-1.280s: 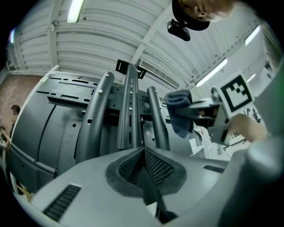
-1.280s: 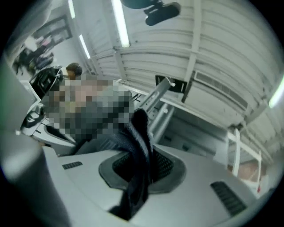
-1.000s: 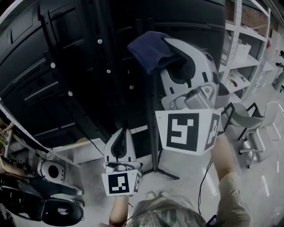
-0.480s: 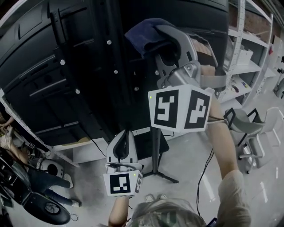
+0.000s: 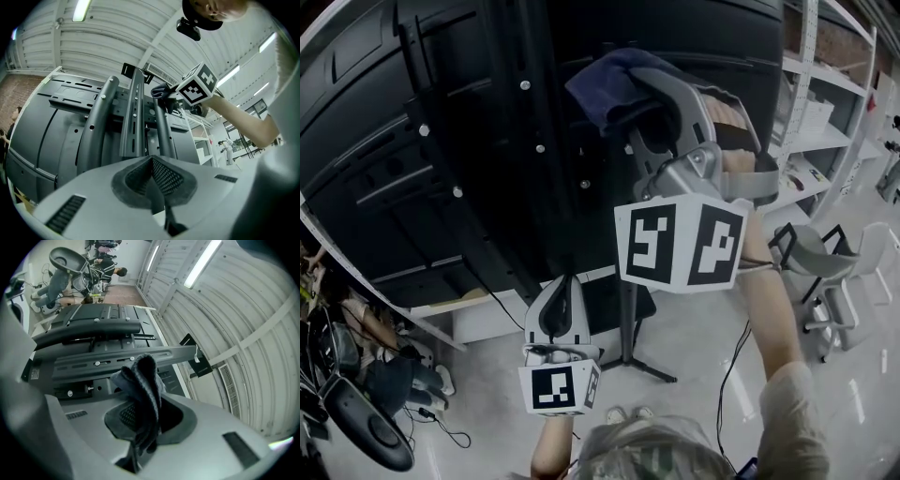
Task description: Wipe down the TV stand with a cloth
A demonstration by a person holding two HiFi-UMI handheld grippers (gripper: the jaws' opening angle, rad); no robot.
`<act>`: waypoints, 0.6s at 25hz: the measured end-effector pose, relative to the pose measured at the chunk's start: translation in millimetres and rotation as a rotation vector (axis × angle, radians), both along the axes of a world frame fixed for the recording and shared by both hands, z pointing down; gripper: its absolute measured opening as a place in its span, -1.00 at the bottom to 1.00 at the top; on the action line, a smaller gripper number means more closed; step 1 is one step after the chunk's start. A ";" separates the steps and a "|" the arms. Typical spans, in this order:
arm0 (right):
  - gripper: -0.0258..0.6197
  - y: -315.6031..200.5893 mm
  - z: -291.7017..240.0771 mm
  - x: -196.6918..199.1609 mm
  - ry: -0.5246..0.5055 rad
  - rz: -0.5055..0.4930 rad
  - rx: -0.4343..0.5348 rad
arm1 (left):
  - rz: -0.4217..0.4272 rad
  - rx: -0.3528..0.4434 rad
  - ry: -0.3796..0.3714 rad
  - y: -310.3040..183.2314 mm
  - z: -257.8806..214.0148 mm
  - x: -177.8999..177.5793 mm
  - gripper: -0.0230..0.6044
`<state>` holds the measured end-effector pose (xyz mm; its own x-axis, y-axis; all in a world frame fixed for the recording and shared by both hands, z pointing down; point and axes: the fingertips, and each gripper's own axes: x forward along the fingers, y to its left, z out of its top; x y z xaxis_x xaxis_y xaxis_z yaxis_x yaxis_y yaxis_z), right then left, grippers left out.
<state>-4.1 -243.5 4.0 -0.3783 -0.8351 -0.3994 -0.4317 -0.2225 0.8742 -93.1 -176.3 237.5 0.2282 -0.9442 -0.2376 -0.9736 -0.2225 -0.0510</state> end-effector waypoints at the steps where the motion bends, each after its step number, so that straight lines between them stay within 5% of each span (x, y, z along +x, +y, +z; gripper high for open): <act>1: -0.74 0.3 1.7 0.7 -0.004 -0.001 -0.003 | 0.000 -0.003 0.002 0.1 1.3 0.0 -0.88; 15: -0.74 -3.7 51.2 3.3 0.009 0.018 -0.101 | -0.014 -0.042 0.003 3.8 14.7 -3.9 -0.88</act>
<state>-0.7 -247.2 55.2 -0.3663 -0.8775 -0.3094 -0.4203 -0.1406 0.8964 -97.0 -172.4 252.2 0.2137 -0.9566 -0.1980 -0.9769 -0.2102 -0.0387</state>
